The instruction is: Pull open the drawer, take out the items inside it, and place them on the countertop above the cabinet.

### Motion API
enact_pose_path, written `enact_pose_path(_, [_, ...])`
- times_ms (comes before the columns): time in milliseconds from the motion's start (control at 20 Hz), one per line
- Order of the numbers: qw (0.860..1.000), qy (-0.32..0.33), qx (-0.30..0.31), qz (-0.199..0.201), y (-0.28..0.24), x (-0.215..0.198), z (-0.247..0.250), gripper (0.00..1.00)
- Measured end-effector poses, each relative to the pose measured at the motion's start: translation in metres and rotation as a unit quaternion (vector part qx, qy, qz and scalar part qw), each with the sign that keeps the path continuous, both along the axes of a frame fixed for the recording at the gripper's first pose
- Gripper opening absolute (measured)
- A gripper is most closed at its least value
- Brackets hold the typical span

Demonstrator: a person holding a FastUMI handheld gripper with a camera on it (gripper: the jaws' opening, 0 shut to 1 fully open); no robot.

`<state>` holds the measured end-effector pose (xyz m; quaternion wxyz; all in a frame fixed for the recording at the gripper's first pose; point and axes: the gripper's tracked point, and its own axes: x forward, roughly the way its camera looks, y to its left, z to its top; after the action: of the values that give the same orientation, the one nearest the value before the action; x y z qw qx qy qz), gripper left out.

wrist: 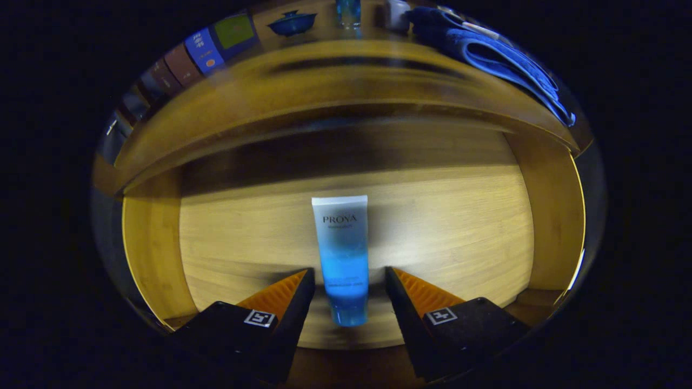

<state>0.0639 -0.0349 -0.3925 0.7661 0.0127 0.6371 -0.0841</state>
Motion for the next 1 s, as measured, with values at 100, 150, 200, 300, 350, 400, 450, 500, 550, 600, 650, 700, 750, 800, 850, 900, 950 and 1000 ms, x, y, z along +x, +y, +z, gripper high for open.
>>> enact_pose_path(100, [1.000,-0.004,-0.005,0.010,0.000,0.000,-0.003,0.64])
enact_pose_path(150, [1.000,-0.004,-0.004,0.008,0.001,-0.003,-0.011,0.56])
enact_pose_path(200, [1.000,-0.005,-0.004,0.010,0.002,-0.001,-0.001,0.48])
enact_pose_path(300, [1.000,-0.007,-0.004,0.012,0.000,0.000,-0.002,0.48])
enact_pose_path(350, [1.000,-0.006,0.000,0.009,0.000,0.000,0.002,0.48])
enact_pose_path(400, [1.000,-0.007,0.003,0.007,0.000,-0.001,-0.002,0.38])
enact_pose_path(450, [1.000,-0.006,0.001,0.007,-0.001,-0.004,0.000,0.37])
enact_pose_path(500, [1.000,-0.007,0.006,0.008,0.000,-0.006,0.001,0.37])
enact_pose_path(550, [1.000,-0.012,0.011,0.009,0.001,-0.009,0.005,0.37])
enact_pose_path(600, [1.000,-0.019,0.015,0.009,0.001,-0.013,0.013,0.37])
enact_pose_path(650, [0.999,-0.028,0.020,0.011,0.003,-0.016,0.022,0.37])
enact_pose_path(700, [0.999,-0.040,0.025,0.011,0.004,-0.020,0.034,0.37])
enact_pose_path(750, [0.998,-0.053,0.031,0.011,0.006,-0.024,0.045,0.37])
enact_pose_path(800, [0.997,-0.066,0.038,0.013,0.008,-0.027,0.057,0.37])
enact_pose_path(850, [0.996,-0.078,0.042,0.015,0.009,-0.030,0.068,0.37])
enact_pose_path(900, [0.995,-0.090,0.045,0.019,0.010,-0.035,0.080,0.37])
enact_pose_path(950, [0.993,-0.103,0.046,0.022,0.010,-0.035,0.090,0.37])
enact_pose_path(1000, [0.992,-0.117,0.047,0.024,0.013,-0.036,0.104,0.37])
